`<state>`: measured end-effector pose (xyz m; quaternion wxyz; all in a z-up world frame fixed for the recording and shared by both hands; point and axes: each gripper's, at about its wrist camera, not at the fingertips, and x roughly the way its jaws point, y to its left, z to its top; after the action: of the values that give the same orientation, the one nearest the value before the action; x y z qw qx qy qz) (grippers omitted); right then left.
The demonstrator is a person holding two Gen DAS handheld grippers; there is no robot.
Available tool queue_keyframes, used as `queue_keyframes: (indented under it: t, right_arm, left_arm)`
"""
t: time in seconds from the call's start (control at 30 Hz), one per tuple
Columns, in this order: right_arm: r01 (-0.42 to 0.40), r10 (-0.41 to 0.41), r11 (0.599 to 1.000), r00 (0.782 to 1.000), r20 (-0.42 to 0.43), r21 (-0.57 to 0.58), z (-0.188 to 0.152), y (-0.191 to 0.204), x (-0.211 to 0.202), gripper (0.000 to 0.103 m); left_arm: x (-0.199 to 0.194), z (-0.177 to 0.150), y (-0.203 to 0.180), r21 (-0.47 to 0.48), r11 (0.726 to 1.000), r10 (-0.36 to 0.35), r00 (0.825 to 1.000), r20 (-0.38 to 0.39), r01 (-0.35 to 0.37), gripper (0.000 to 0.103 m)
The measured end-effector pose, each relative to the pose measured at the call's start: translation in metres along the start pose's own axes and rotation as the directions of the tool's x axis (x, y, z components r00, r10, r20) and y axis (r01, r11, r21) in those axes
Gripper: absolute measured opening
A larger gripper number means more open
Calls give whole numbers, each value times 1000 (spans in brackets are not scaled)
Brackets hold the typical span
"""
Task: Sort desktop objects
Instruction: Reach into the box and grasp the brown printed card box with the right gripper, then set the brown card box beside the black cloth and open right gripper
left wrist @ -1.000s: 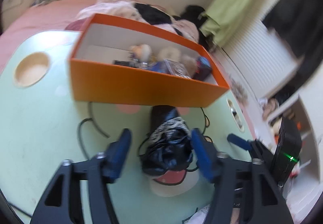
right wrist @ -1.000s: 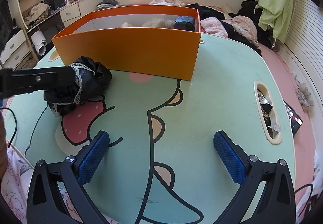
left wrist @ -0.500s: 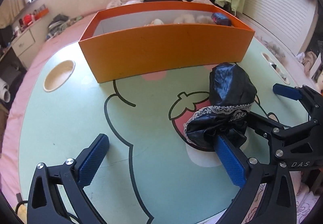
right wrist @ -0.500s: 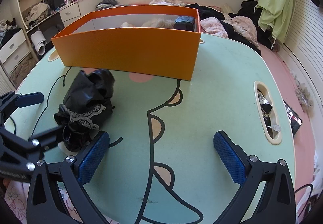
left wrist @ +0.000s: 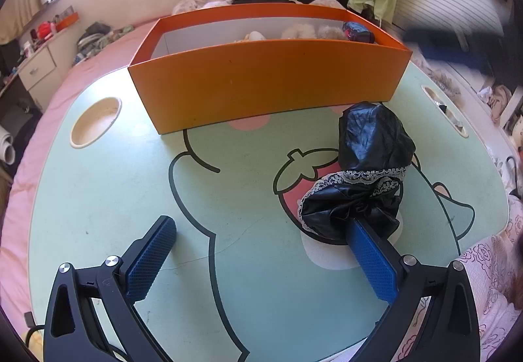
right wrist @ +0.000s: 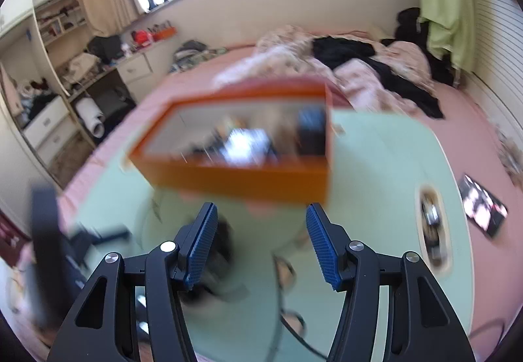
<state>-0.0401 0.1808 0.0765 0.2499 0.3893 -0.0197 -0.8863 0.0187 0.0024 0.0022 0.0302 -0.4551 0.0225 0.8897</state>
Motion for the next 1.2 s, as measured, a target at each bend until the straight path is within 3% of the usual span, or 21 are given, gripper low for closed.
queue_keyframes:
  t: [0.13, 0.27, 0.33, 0.37, 0.4, 0.43, 0.5, 0.63, 0.73, 0.87, 1.07, 1.13, 1.2]
  right_arm:
    - [1, -1, 1000, 987, -161, 0, 50, 16, 46, 58]
    - [69, -59, 997, 954, -294, 25, 58, 15, 97, 58]
    - [60, -35, 996, 938, -344, 62, 55, 10, 113, 57]
    - [66, -42, 996, 940, -338, 59, 53, 10, 116, 54]
    - [85, -68, 996, 945, -319, 39, 52, 11, 115, 42]
    - [90, -76, 995, 947, -312, 32, 51, 10, 116, 42]
    - [42, -18, 996, 957, -288, 76, 50, 6, 109, 42]
    - [22, -10, 994, 993, -116, 103, 53, 4, 61, 42]
    - [-44, 47, 995, 999, -25, 86, 36, 8, 14, 42]
    - [-21, 24, 999, 997, -68, 34, 0, 6, -2, 42]
    - [31, -22, 999, 978, -207, 41, -43, -9, 36, 42]
    - [45, -43, 999, 983, -179, 9, -46, -6, 42, 44]
    - [67, -67, 998, 983, -169, -5, -44, -6, 43, 52]
  left_arm:
    - [0, 0, 0, -1, 1000, -1, 1000, 1, 1, 103]
    - [0, 1, -1, 0, 1000, 0, 1000, 2, 0, 103]
    - [0, 1, -1, 0, 1000, -1, 1000, 3, 1, 103]
    - [0, 1, -1, 0, 1000, -1, 1000, 4, 1, 103]
    - [0, 1, -1, 0, 1000, -1, 1000, 4, 1, 103]
    - [0, 1, -1, 1, 1000, 0, 1000, 3, 0, 103]
    - [0, 1, -1, 0, 1000, 0, 1000, 3, 0, 103]
    - [1, 1, -2, 0, 1000, 0, 1000, 4, 0, 103]
    - [1, 1, -2, 0, 1000, 0, 1000, 4, 0, 103]
    - [1, 0, -1, 0, 1000, 0, 1000, 4, 0, 103]
    - [1, 0, -1, 0, 1000, 0, 1000, 5, 0, 103]
    - [1, 0, -1, -1, 1000, -1, 1000, 6, 1, 103]
    - [1, 0, -2, 0, 1000, 0, 1000, 5, 0, 103]
